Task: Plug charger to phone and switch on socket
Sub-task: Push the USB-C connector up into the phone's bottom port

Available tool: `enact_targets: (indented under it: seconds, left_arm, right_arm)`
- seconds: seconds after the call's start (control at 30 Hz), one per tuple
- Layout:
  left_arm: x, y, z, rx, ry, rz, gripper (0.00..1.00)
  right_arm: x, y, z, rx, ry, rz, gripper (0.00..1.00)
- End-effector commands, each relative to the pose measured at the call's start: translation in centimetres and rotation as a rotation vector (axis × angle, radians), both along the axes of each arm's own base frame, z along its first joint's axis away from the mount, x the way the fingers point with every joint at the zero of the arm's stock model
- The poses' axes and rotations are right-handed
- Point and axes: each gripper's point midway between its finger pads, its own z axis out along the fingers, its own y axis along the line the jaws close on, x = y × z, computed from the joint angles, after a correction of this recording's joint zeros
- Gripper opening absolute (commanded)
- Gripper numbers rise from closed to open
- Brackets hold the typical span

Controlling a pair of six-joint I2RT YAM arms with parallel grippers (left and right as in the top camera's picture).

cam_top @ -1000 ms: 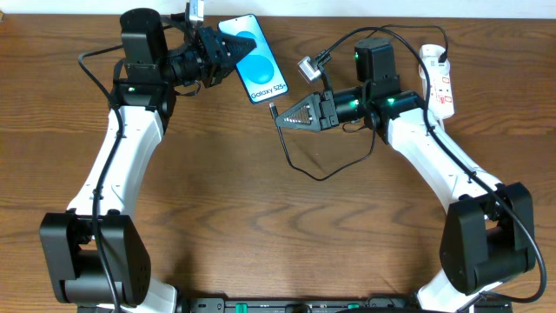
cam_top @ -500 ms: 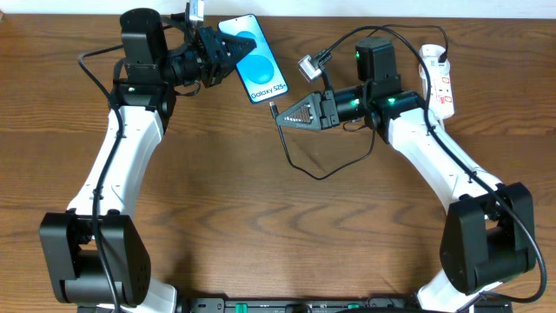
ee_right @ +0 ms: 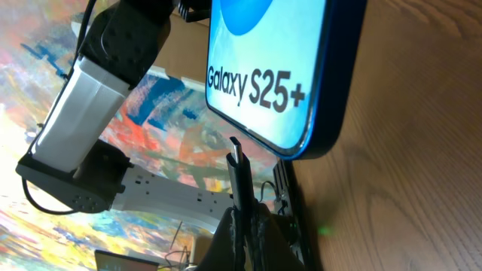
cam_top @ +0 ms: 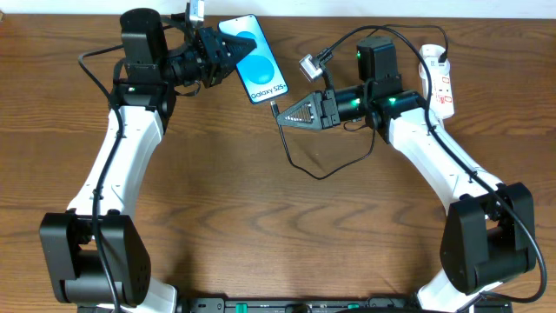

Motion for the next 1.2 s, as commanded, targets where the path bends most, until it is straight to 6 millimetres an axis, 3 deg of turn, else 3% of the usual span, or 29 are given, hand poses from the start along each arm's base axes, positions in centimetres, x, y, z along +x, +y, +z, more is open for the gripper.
enact_targets:
  seconds: [0.0,1.17]
  left_arm:
    - [-0.25,-0.21,0.71,-0.012,-0.016,-0.024,0.07]
    - [-0.12,-0.53,0.59,0.005,-0.036,-0.019,0.07]
  right_arm:
    - [0.03,-0.49,0.86,0.006,-0.009,-0.01,0.01]
    - [-0.02,-0.35,1.2,0.012,0.004,-0.003,0.01]
